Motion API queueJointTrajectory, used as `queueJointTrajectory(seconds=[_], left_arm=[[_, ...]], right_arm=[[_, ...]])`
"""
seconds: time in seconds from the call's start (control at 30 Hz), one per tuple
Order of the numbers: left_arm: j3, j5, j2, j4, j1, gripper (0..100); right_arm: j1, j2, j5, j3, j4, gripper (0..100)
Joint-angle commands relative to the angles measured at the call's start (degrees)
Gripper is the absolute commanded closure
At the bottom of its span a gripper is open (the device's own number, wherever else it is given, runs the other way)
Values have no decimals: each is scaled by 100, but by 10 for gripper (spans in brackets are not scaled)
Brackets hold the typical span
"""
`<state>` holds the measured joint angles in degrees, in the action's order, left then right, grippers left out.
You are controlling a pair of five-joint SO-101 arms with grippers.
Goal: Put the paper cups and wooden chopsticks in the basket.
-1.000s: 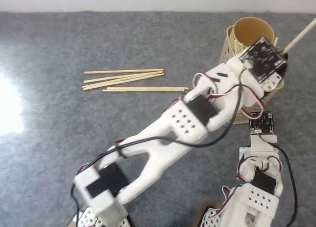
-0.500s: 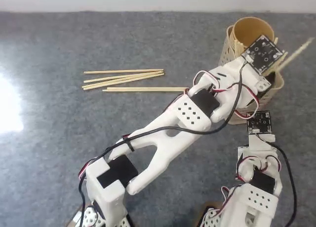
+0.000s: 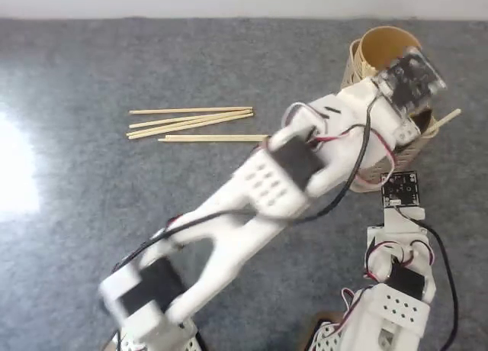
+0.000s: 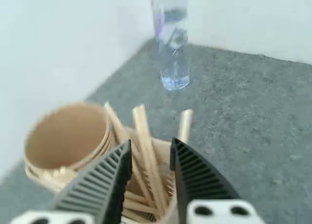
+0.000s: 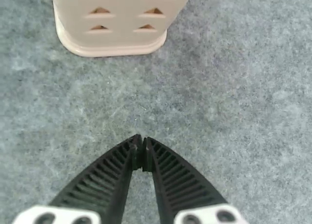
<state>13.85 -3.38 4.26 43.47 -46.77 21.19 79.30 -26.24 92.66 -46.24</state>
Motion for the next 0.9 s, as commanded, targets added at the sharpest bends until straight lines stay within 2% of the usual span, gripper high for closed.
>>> queueJointTrajectory(seconds=[0.0, 0.2, 0.4, 0.53, 0.67, 0.73, 0.87], left_arm=[[611, -1284, -1565, 1714, -26, 877], [971, -1802, -2321, 3886, 1380, 877], [954, -1820, -2585, 4976, 2787, 878], [945, -1582, -2602, 5380, 3648, 878], [945, -1029, -2611, 5635, 4308, 878], [910, -1222, -2576, 5697, 4545, 878], [356, -2312, -2585, 5486, 4765, 878]], right_arm=[[-31, 48, -62, -26, 57, 992], [-31, 48, -53, -26, 48, 992], [-22, 48, -53, -26, 66, 992], [-119, 57, -53, -211, -84, 992], [-822, 57, -536, -1600, -1648, 972], [-1226, 4, -563, -2593, -2387, 924], [-1956, -13, -809, -4211, -3196, 830]])
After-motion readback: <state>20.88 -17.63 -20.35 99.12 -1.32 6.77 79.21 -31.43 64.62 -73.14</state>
